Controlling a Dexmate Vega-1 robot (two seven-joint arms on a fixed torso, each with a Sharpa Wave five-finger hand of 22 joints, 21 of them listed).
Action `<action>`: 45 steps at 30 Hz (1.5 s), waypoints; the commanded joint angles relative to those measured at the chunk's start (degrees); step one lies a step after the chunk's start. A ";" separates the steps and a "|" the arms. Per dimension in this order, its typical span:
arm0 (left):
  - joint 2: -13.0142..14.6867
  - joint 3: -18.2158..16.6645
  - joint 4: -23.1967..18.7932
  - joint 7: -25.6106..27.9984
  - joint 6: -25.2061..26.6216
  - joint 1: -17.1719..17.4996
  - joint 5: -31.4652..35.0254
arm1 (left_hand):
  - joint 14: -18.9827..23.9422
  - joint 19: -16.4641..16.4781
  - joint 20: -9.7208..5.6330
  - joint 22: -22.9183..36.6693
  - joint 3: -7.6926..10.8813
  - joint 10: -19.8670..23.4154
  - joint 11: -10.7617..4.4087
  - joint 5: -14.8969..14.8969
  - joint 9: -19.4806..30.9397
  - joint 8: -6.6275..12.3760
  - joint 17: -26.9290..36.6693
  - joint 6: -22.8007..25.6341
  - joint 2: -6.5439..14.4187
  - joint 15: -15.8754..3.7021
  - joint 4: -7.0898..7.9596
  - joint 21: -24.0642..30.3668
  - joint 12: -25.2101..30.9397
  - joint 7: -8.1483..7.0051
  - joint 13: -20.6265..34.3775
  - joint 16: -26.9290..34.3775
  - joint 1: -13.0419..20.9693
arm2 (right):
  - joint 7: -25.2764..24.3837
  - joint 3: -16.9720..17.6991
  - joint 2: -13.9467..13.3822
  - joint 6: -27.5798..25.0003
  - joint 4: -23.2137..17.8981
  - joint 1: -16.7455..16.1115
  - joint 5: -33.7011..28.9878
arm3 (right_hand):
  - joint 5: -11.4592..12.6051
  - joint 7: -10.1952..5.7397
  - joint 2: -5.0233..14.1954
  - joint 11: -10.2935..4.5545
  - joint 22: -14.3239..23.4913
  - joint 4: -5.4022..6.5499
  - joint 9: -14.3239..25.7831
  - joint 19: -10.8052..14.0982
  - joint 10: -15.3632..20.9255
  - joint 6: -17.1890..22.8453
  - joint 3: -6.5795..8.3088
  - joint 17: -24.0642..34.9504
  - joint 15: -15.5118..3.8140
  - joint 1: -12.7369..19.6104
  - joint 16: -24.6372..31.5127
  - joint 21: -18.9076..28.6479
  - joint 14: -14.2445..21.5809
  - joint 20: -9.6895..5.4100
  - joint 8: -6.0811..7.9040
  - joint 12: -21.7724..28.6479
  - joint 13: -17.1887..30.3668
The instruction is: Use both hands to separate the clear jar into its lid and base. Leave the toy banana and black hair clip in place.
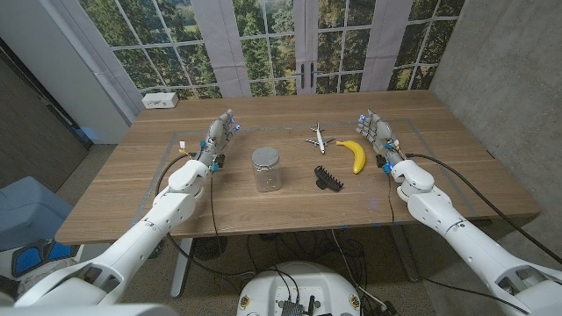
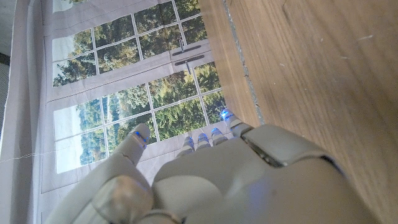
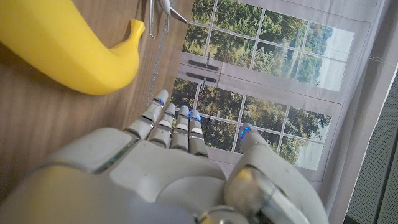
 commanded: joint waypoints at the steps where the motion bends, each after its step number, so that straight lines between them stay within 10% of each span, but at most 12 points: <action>1: 1.06 -2.16 -2.76 -0.06 -2.80 3.27 -1.35 | -4.08 -0.05 -2.71 0.28 0.30 -3.70 0.00 0.31 0.29 0.32 0.11 -0.40 2.67 -2.14 -0.18 0.26 0.50 -0.01 0.09 0.38 0.62 | -1.73 -0.12 -0.73 -0.99 -5.16 -3.18 -0.24 | 0.21 0.11 -0.27 0.00 0.21 -0.38 0.12 0.61 0.35 0.46 0.10 0.11 0.11 0.42 0.43 0.24 0.51 -0.13 0.35 0.40 0.14; 6: 1.68 -2.25 -4.07 0.56 -2.01 4.21 -1.36 | -3.41 0.73 -2.62 0.29 0.24 -3.15 0.02 0.30 0.29 0.50 0.11 0.03 2.61 -2.15 -0.49 0.21 0.69 -0.20 0.08 0.56 0.56 | -1.95 -0.24 -1.03 0.40 -5.58 -3.33 -1.70 | 0.12 0.22 -0.38 0.15 0.22 -0.92 0.13 0.97 0.42 0.47 0.03 -0.18 0.31 0.50 0.58 0.07 0.73 0.11 0.31 0.41 -0.08; 7: 1.54 -2.28 -4.12 0.81 -2.46 4.41 -1.14 | -3.39 0.74 -2.65 0.29 0.21 -3.20 0.13 0.30 0.33 0.86 0.10 0.93 2.59 -2.22 -0.66 0.01 0.66 0.26 0.08 0.51 0.52 | -2.45 -0.25 -0.88 1.16 -5.57 -3.51 -2.35 | -0.12 0.90 0.02 1.27 0.38 -1.18 0.31 2.91 3.73 2.76 -0.35 -0.25 1.09 -0.44 2.17 0.13 3.75 2.00 1.18 1.70 -0.25; 8: 1.35 -2.38 -4.48 1.69 -2.83 4.78 -0.77 | -2.48 1.62 -1.93 0.32 -0.26 -1.64 0.74 0.15 0.95 2.72 0.19 6.76 2.51 -1.38 -0.79 -0.71 1.18 3.53 0.17 0.65 -0.35 | -4.05 -0.28 -0.35 2.26 -5.56 -3.82 -3.67 | -0.10 1.48 0.39 1.35 0.60 -1.56 0.63 5.08 6.40 4.54 -0.49 0.26 1.10 -0.95 4.06 0.55 7.29 3.28 1.84 2.93 0.27; 9: 1.25 -2.50 -5.12 2.79 -2.85 5.23 -0.45 | -0.85 3.23 -0.77 0.33 -0.25 0.50 2.09 0.01 2.11 5.04 0.11 12.28 2.43 0.13 -1.62 -1.16 1.54 5.90 0.39 0.77 -0.56 | -5.03 -0.16 0.24 3.21 -5.53 -4.16 -4.16 | 0.34 1.83 0.70 1.33 1.07 -3.97 2.21 7.37 10.22 7.17 -0.01 2.41 1.27 0.07 7.35 1.01 11.56 5.19 3.76 5.37 2.74; 10: 0.97 -2.67 -5.44 3.58 -3.24 5.58 -0.28 | 0.12 4.54 1.16 0.39 0.09 3.09 3.90 -0.31 3.65 7.91 0.15 16.87 2.71 1.92 -3.11 -1.50 2.29 5.28 0.81 0.79 0.11 | -4.88 -0.11 0.26 3.55 -5.54 -4.28 -4.13 | 0.99 1.16 0.85 1.20 1.43 -8.10 4.21 9.96 12.63 9.49 1.47 6.12 1.55 3.56 11.09 1.95 15.91 6.40 6.38 8.71 6.45; 12: 1.20 -2.75 -5.46 2.77 -3.71 5.71 -0.45 | 3.83 7.46 4.18 0.53 0.27 7.02 4.38 -1.28 6.62 10.97 0.26 18.34 2.05 3.51 -6.11 -1.56 3.52 3.15 1.53 1.34 1.31 | -4.41 -0.39 -0.76 3.36 -5.80 -4.29 -5.19 | 1.21 0.02 -0.70 0.36 1.70 -10.85 6.80 10.30 9.58 7.34 1.59 11.34 1.63 6.48 13.08 2.32 14.28 7.41 7.91 10.79 11.21; 15: 2.16 -2.65 -5.15 0.30 -4.26 5.47 -0.59 | 5.66 8.73 4.40 0.58 -1.55 5.44 2.44 -1.98 7.33 7.50 0.61 6.98 -0.76 3.25 -8.27 -2.47 2.29 -0.97 1.67 1.20 -0.30 | -2.72 -0.47 -2.41 1.74 -6.79 -4.39 -4.66 | 0.40 -4.80 -5.28 -1.13 1.37 -10.23 4.95 6.10 -1.53 -3.24 -1.46 11.14 -1.30 3.78 8.37 0.07 2.80 10.37 2.82 5.15 11.53; 18: 2.42 -2.73 -5.28 0.13 -4.68 5.39 -0.26 | 7.71 10.49 5.18 0.60 -2.08 4.29 1.44 -1.84 5.77 4.45 0.59 1.83 -1.50 3.58 -8.96 -2.58 1.53 -4.33 1.43 1.36 -1.48 | -1.90 -0.41 -2.70 2.31 -6.73 -4.45 -4.62 | 0.01 -7.77 -6.84 -1.16 0.97 -10.43 2.50 3.81 -5.16 -5.93 -2.12 8.00 -0.38 3.53 4.58 -1.87 -1.76 7.53 0.57 1.88 9.01; 29: 2.70 -3.37 -5.78 -0.72 -4.01 6.18 -2.16 | 9.25 12.79 4.13 0.63 -2.18 4.51 1.37 -1.70 4.07 2.82 0.56 0.34 -1.60 2.89 -9.49 -2.31 1.45 -5.18 1.10 1.36 -2.09 | 0.56 -1.25 -3.78 2.49 -9.23 -5.26 -4.60 | 0.06 -0.19 -7.51 0.08 0.68 -10.80 0.80 5.93 -3.19 -4.84 -1.72 3.74 0.85 5.51 2.61 -2.62 -0.41 2.46 0.40 1.08 6.04; 45: 2.94 -4.13 -3.33 -4.50 -4.61 5.92 -4.46 | 9.67 13.75 4.75 0.66 -2.18 4.97 1.45 -1.63 3.11 2.62 0.59 1.31 -1.45 2.68 -9.61 -2.30 1.52 -5.16 0.97 1.21 -2.52 | -1.01 -3.29 -3.93 0.39 -14.45 -6.33 -6.94 | 0.28 0.51 -7.04 0.45 0.65 -10.81 0.63 6.13 -3.42 -5.31 -1.34 2.82 1.05 6.37 2.13 -2.96 -0.44 2.18 0.19 0.70 5.38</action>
